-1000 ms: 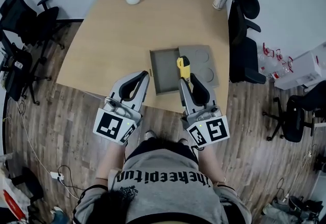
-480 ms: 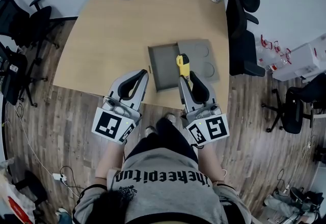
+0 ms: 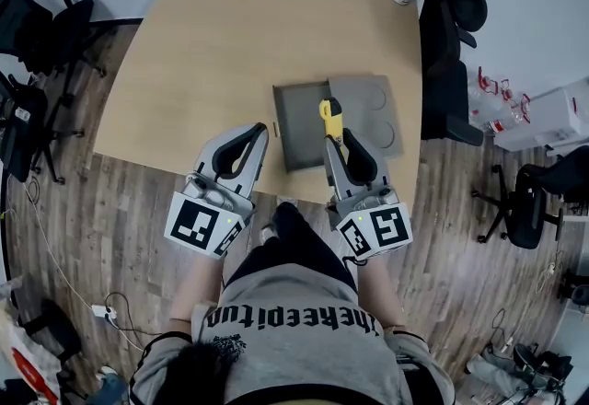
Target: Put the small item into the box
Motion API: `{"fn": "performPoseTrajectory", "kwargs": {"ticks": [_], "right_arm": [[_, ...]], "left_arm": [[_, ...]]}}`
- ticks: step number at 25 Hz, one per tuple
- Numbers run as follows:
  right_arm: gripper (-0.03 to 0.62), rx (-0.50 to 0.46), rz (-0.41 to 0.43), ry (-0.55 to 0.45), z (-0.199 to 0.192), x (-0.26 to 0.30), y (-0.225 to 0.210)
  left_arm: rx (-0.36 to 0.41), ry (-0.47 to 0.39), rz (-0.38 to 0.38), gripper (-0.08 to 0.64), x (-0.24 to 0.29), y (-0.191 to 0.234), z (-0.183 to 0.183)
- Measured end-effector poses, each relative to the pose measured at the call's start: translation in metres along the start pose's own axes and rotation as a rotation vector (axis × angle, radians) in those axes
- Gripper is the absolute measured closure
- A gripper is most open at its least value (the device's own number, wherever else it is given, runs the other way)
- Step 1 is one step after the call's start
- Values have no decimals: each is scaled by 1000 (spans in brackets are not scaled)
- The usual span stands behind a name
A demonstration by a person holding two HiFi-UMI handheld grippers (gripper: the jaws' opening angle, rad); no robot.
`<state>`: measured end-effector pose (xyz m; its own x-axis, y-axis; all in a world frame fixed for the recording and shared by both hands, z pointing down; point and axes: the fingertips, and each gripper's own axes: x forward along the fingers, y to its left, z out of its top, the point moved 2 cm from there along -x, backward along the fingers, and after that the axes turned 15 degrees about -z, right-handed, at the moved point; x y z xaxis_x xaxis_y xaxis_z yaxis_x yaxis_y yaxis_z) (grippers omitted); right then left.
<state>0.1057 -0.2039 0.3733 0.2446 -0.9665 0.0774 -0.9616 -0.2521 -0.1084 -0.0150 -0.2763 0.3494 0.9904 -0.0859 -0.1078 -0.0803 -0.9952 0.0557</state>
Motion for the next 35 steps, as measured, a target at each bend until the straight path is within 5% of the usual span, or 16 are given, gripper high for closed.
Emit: {"fn": "performPoseTrajectory", "kwargs": {"ticks": [18, 35], "right_arm": [[475, 18, 20, 208, -65, 82, -24], [475, 3, 11, 471, -145, 109, -43]], "left_arm": [[-63, 41, 78, 543, 26, 65, -26], [-97, 79, 149, 543, 31, 85, -46]]}}
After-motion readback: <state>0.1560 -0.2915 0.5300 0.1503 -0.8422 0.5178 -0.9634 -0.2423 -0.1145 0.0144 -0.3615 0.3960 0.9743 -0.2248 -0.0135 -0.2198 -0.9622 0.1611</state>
